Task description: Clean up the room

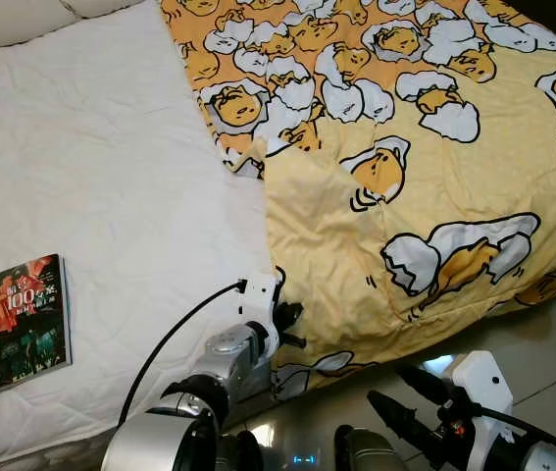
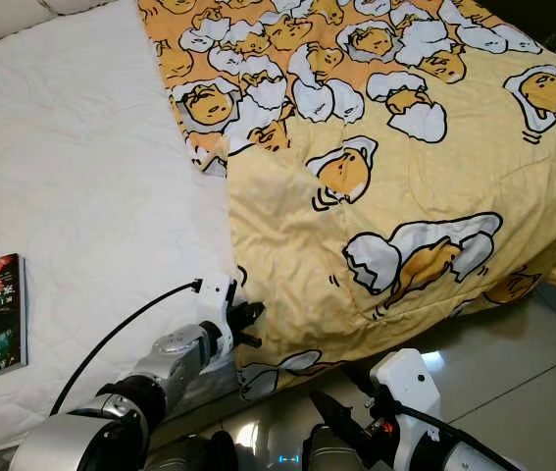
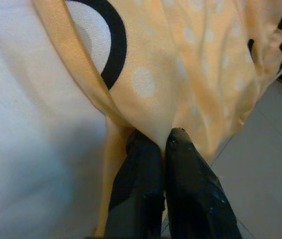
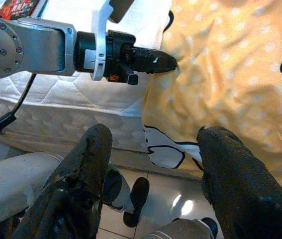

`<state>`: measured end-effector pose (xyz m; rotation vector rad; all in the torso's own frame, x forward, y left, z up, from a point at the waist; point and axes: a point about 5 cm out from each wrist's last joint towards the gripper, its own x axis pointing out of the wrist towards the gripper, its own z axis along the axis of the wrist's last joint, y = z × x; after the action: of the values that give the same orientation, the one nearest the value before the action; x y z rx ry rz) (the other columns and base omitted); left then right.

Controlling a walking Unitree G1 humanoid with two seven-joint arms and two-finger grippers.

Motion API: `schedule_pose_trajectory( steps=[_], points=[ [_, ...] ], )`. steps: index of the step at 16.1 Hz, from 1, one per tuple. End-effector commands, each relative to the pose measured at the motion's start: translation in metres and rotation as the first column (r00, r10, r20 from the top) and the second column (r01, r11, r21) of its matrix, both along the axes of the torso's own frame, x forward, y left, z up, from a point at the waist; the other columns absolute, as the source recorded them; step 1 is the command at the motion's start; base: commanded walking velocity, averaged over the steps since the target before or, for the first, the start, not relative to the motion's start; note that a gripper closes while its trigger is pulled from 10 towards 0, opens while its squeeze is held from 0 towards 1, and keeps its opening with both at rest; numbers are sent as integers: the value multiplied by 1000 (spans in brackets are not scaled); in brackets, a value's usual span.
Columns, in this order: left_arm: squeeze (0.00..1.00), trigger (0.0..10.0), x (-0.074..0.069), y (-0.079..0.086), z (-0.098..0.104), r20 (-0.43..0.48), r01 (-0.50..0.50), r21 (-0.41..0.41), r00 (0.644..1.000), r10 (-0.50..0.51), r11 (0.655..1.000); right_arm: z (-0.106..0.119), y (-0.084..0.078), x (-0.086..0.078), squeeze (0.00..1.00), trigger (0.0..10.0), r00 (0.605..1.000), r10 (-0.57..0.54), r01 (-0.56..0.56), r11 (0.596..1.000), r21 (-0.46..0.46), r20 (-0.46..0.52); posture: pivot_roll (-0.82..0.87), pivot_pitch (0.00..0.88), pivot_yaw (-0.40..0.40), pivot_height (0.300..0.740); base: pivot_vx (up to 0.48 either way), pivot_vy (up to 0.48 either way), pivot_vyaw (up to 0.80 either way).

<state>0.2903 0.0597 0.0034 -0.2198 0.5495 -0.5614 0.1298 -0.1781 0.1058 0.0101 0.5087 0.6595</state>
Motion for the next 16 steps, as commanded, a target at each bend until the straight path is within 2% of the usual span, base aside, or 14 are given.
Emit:
schedule_pose_trajectory(
  steps=[1,3,6,7,8,9,10,11,12,14,15,16],
  points=[
    [0,0,-5,2,-4,-8,8,-9,1000,-8,1000,0,0,-3,0,10000,1000,0,0,1000,16,-8,-301,173,114,740,0,0,0],
    [0,0,-8,1,-5,5,57,-32,998,-56,998,-1,0,-3,0,10000,1000,0,0,1000,15,-8,-295,166,114,740,0,0,0],
    [0,0,-23,0,-13,20,205,-14,979,-204,979,-1,-1,-5,0,10000,1000,2,-2,1000,17,-13,-289,161,117,740,0,0,0],
    [0,0,-39,0,-23,-15,339,2,941,-338,941,-2,-2,-7,0,10000,1000,8,-8,1000,16,-25,-284,158,117,740,0,0,0],
    [0,0,-63,2,-37,-82,503,13,862,-500,864,-3,-3,-9,0,10000,999,16,-15,1000,12,-36,-281,155,117,740,0,0,0],
    [0,0,-73,3,-42,-105,567,14,820,-562,824,-3,-4,-10,0,10000,999,17,-16,1000,11,-39,-280,153,117,740,0,0,0],
    [0,0,-87,4,-49,-133,644,12,759,-637,765,-4,-4,-10,0,10000,999,18,-17,1000,9,-41,-279,153,115,740,0,0,0],
    [0,0,-95,5,-52,-145,676,16,731,-667,737,-4,-4,-9,0,10000,999,20,-19,1000,8,-42,-279,155,113,740,0,0,0],
    [0,0,-95,5,-53,-141,673,33,735,-663,739,-4,-4,-9,0,10000,999,22,-22,1000,8,-41,-279,155,113,740,0,0,0],
    [0,0,-91,6,-52,-108,636,87,771,-627,767,-4,-4,-9,0,10000,999,28,-27,1000,9,-43,-279,154,111,740,0,0,0],
    [0,0,-89,5,-50,-97,631,87,775,-624,771,-4,-4,-10,0,10000,999,29,-29,1000,9,-44,-279,154,110,740,0,0,0],
    [0,10000,-84,4,-47,-62,604,100,797,-601,790,-5,-4,-11,0,10000,998,32,-31,999,10,-46,-278,151,110,740,0,0,0]
  ],
)
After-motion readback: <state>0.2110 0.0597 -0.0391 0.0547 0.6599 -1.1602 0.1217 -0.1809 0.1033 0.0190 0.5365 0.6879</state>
